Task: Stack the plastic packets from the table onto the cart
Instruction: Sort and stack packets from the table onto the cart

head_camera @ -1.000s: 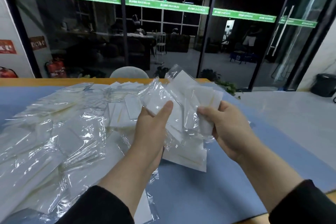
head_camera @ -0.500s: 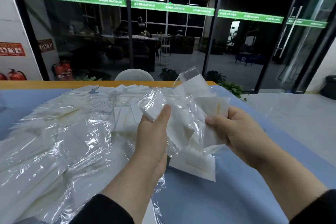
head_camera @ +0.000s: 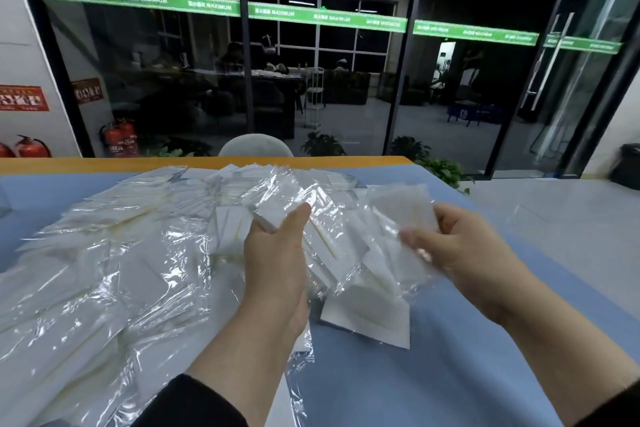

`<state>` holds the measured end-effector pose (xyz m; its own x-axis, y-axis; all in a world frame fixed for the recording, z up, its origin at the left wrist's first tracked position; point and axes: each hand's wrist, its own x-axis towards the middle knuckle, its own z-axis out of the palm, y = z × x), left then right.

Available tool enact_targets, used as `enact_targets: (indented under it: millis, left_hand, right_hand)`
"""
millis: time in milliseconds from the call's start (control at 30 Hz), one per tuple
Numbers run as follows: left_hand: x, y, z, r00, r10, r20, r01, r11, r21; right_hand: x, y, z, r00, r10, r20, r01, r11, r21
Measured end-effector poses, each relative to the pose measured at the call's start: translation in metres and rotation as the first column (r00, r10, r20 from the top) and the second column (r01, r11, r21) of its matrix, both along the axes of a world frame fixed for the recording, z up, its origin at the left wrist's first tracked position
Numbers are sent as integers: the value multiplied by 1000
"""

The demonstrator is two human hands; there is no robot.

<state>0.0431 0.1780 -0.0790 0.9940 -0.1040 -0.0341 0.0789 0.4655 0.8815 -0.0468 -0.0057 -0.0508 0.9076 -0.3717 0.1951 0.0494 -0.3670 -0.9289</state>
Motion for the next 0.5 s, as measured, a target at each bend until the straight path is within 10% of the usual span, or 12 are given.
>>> enact_targets:
  millis: [133,300,500]
  left_hand:
    - [-9,-4,3,993,-120,21,120,993,24]
    - [-25,-10,11,957,-283,69,285,958,-32]
    - [-25,-11,8,974,-203,100,205,979,-6]
  right_hand:
    - [2,7,8,981,19,192,-73,957,279]
    - [12,43,-4,996,93,17,-92,995,-43]
    - [8,50,-7,964,263,-45,-265,963,-44]
